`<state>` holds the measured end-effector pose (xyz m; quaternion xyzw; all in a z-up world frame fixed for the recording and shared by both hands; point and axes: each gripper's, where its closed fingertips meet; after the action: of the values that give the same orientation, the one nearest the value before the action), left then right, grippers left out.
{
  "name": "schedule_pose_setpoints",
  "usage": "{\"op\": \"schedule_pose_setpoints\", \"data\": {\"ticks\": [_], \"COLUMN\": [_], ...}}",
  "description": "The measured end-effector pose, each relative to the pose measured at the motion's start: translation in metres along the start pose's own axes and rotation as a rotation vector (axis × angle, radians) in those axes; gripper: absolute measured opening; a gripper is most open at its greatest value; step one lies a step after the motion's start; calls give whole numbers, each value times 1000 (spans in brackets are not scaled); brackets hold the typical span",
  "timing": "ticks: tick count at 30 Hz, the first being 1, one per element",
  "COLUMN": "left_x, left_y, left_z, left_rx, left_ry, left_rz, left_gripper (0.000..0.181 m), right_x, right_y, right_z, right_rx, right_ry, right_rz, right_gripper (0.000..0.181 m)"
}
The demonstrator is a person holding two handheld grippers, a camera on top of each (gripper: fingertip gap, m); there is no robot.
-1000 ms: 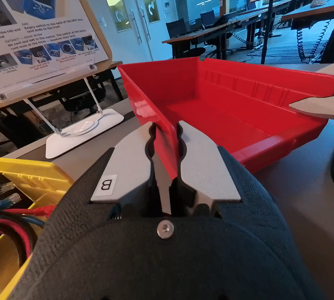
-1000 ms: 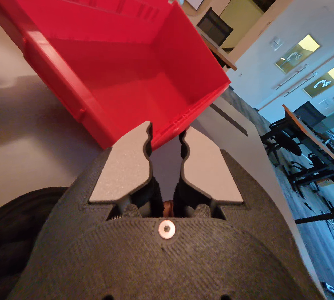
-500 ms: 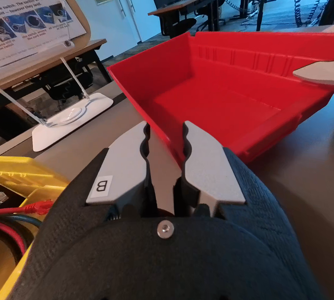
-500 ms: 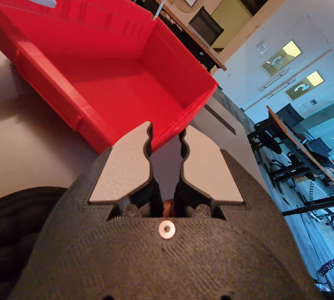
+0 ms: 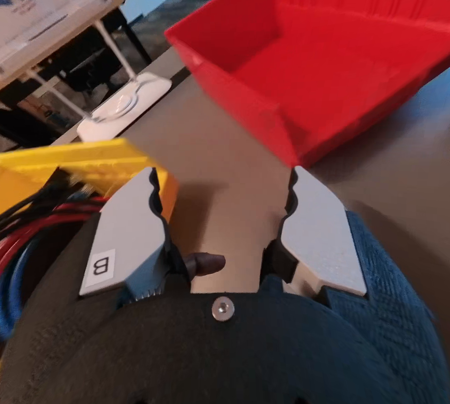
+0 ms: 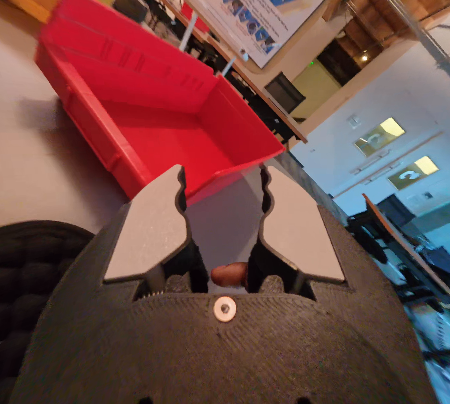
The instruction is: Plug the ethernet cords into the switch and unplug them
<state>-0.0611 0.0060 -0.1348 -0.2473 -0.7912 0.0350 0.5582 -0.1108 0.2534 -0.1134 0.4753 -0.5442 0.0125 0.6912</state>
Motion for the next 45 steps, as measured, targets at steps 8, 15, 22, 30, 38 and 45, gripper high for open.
{"op": "schedule_pose_setpoints", "data": {"ticks": [8,15,22,30,38,45], "left_x": [-61,-92,-102,-124,-146,-166], "left_y": [-67,-82,-86,-114,-129,-141], "left_z": [-36,-28,-25,-55,-94,-128], "left_rx": [158,179,176,245,225,239], "left_ry": [-231,-380,-408,-393,-435,-469], "left_rz": [93,270,349,323,306,311], "left_gripper": [96,57,32,34,34,35], "right_x": [42,14,-11,-51,-84,-109], "right_y": [-83,-111,-99,-51,-10,20], "right_z": [1,37,39,30,19,-7], "right_rx": [458,469,404,316,213,128], "right_ry": [-96,-265,-354,-456,-507,-602], "right_rz": [-43,-321,-456,-450,-460,-456], "right_gripper": [44,50,33,35,36,36]}}
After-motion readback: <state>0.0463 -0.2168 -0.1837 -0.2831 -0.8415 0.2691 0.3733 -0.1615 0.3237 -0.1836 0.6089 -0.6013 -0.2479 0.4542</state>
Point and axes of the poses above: each gripper's, where its closed fingertips meet, z out along the fingers, x out of its top, y = z × x across the jaws, and after that the axes turned 2 degrees about y, right-handed
